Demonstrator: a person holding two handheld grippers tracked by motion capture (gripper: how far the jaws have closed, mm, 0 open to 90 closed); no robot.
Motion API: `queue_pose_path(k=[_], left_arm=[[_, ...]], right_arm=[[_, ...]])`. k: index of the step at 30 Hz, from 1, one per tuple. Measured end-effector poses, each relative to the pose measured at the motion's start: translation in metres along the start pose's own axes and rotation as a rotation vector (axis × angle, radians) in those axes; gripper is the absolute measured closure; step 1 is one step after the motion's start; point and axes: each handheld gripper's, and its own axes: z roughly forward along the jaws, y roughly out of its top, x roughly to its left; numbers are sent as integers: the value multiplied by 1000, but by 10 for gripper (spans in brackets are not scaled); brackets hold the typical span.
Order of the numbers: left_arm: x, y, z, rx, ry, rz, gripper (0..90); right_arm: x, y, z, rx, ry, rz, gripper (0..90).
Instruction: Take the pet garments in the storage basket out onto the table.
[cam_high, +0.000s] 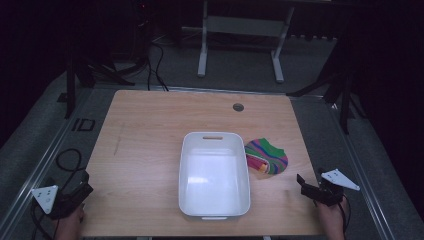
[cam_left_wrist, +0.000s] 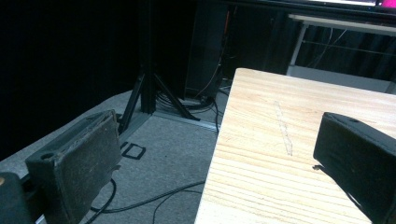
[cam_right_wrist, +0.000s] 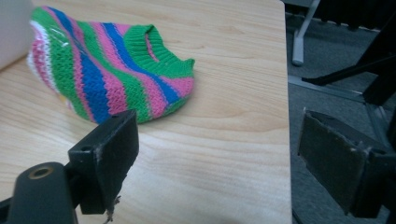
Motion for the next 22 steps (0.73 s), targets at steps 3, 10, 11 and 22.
queue_pose_path(k=[3, 10, 11, 22], left_arm=[[0, 0, 0, 0, 0, 2, 12], [0, 0, 0, 2, 3, 0, 12], [0, 0, 0, 3, 3, 1, 12], [0, 0, 0, 2, 3, 0, 12]], right_arm=[[1, -7, -4, -31, -5, 13, 127], [1, -18, -10, -94, -33, 43, 128], [0, -20, -10, -101, -33, 46, 128], [-5, -25, -10, -104, -48, 84, 135]])
